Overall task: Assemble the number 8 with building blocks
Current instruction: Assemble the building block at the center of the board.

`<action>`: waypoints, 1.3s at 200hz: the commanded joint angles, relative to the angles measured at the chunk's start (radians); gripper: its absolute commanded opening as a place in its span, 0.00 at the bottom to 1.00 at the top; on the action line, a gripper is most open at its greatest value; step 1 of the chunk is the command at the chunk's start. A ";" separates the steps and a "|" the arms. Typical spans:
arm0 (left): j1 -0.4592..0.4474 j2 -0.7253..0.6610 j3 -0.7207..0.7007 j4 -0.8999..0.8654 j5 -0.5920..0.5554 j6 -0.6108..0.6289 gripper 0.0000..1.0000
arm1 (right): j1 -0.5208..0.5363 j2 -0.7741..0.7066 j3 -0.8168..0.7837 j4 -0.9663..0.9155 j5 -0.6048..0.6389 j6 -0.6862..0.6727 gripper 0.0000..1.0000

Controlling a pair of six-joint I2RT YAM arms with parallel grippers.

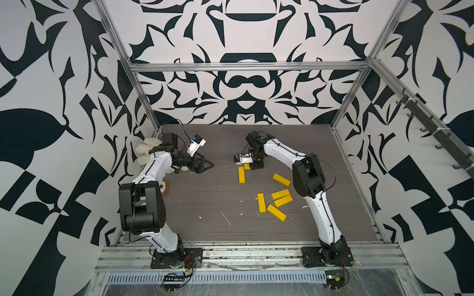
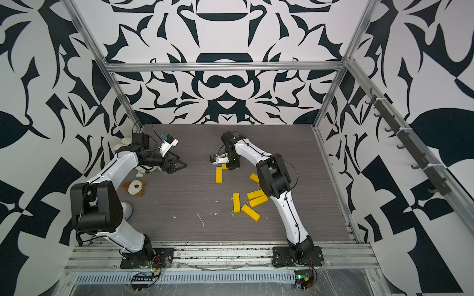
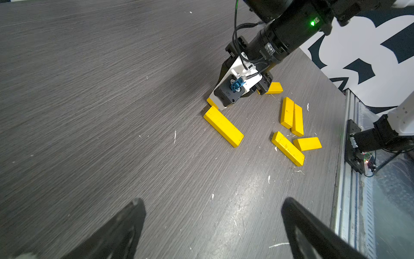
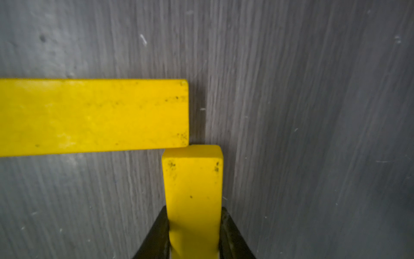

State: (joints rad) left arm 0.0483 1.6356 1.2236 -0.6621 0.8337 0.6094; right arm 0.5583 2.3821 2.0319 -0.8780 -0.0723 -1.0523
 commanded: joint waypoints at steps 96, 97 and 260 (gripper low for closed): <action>0.001 -0.011 0.016 -0.059 0.053 0.037 0.99 | 0.007 -0.082 0.012 0.045 -0.007 0.086 0.99; 0.001 -0.011 0.016 -0.058 0.053 0.037 0.99 | 0.007 -0.086 0.009 0.046 -0.005 0.087 0.99; 0.000 -0.095 -0.053 0.013 0.066 0.009 1.00 | 0.013 -0.720 -0.557 0.144 0.192 0.871 0.70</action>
State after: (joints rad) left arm 0.0483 1.5772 1.1984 -0.6643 0.8783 0.6250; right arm 0.5713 1.6951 1.5406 -0.5602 -0.1158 -0.2886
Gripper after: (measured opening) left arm 0.995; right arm 0.703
